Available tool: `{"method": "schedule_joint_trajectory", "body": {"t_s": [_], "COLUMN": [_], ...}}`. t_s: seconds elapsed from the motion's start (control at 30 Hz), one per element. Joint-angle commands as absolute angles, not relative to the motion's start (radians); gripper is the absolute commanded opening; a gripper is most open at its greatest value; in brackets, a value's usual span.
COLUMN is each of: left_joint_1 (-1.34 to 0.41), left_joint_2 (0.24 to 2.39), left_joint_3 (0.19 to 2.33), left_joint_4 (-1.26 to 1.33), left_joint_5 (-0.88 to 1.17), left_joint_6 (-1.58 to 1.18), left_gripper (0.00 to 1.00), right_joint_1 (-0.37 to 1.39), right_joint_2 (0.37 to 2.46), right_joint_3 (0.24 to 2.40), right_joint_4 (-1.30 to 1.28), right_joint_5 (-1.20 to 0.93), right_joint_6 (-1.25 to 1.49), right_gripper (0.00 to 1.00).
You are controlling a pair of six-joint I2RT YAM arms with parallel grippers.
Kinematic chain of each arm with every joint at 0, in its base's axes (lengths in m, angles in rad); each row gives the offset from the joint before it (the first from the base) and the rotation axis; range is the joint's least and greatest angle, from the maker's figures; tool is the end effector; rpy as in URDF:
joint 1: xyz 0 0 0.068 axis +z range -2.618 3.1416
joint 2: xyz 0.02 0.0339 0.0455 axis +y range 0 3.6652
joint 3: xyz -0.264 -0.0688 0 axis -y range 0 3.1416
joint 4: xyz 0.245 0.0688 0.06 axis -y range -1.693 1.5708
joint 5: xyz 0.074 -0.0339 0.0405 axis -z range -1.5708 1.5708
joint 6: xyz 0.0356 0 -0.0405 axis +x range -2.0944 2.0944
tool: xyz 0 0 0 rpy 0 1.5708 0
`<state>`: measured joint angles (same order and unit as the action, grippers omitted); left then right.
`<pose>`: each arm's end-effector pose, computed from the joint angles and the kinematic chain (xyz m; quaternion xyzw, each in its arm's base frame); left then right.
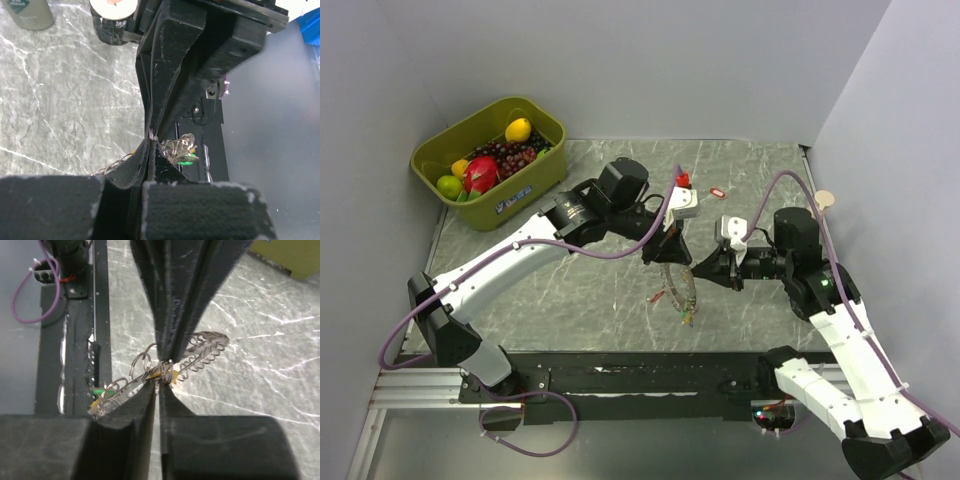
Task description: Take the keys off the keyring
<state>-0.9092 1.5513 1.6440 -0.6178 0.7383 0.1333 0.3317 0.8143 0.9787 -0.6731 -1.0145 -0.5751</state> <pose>0.1900 -0.2830 0.4096 0.5586 0.6110 -0.4656 0.3128 0.1336 0.0780 0.3596 -0.5513 0.5698 0.3620 0.4902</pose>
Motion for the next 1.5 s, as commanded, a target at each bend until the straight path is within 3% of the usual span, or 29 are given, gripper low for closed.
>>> {"method": "schedule_joint_trajectory", "body": {"t_s": [0.0,0.13,0.43,0.67,0.93,1.23,1.47], "left_joint_1": [-0.916,-0.914,-0.914,-0.914,-0.91,-0.905,-0.902], "left_joint_2": [1.534,1.529,1.528,1.543,1.543,1.542,1.545], "left_joint_3": [1.681,1.677,1.686,1.709,1.703,1.7,1.698], "left_joint_4": [-0.535,-0.538,-0.571,-0.584,-0.569,-0.558,-0.557], "left_joint_5": [0.775,0.782,0.887,0.933,0.93,0.931,0.933], "left_joint_6": [0.126,0.129,0.161,0.164,0.15,0.14,0.135], "left_gripper": [0.01,0.01,0.01,0.01,0.01,0.01,0.01], "right_joint_1": [0.339,0.298,0.121,0.112,0.117,0.155,0.156], "right_joint_2": [0.767,0.772,0.827,0.865,0.868,0.853,0.838], "right_joint_3": [1.029,1.061,1.078,1.057,1.065,1.02,0.988], "right_joint_4": [-0.721,-0.736,-0.739,-0.704,-0.799,-0.695,-0.606], "right_joint_5": [-1.025,-1.037,-1.328,-1.442,-1.519,-1.505,-1.511], "right_joint_6": [-0.627,-0.621,-0.597,-0.554,-0.621,-0.532,-0.436], "right_gripper": [0.25,0.34,0.35,0.36,0.32,0.33,0.16]}}
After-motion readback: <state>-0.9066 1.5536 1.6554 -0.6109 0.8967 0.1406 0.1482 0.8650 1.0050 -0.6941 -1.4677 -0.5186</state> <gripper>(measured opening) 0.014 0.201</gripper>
